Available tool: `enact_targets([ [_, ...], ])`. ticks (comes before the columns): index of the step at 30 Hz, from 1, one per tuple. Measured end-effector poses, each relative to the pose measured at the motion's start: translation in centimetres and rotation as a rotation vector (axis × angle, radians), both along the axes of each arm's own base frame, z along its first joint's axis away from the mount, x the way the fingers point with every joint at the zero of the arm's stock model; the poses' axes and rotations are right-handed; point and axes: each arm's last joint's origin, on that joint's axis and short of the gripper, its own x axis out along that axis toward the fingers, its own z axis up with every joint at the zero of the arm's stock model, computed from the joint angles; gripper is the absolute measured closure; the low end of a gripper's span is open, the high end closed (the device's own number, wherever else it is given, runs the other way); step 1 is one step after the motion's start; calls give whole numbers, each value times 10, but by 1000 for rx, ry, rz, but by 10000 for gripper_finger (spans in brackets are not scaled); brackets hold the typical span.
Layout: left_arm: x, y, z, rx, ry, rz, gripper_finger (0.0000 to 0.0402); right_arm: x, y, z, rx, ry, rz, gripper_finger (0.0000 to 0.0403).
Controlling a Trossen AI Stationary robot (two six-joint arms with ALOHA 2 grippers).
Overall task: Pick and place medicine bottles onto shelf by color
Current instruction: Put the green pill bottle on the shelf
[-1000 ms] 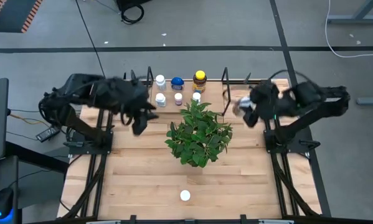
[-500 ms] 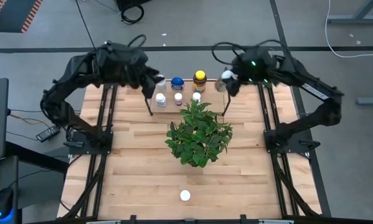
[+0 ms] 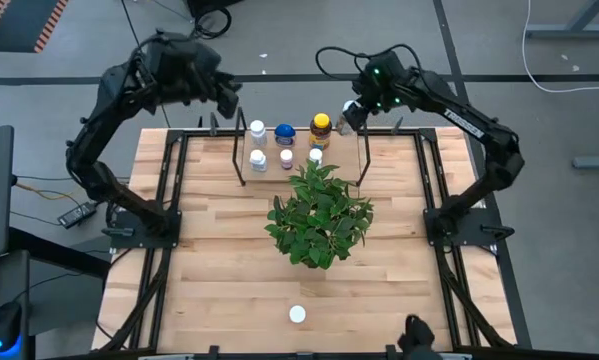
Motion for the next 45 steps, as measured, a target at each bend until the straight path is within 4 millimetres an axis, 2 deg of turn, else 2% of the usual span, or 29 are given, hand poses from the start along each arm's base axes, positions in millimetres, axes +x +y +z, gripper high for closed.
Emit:
enact_targets([
  [8,-10,35,5,61,-64,133,230,13,-34,-36,100,58,9,155],
  [18,-17,47,10,131,-78,161,230,19,-45,-55,96,98,6,156],
  [28,-20,50,10,131,-77,177,230,21,-48,-93,140,70,-30,156],
  [45,-20,50,10,128,-75,177,230,20,-48,-101,118,100,-40,154],
])
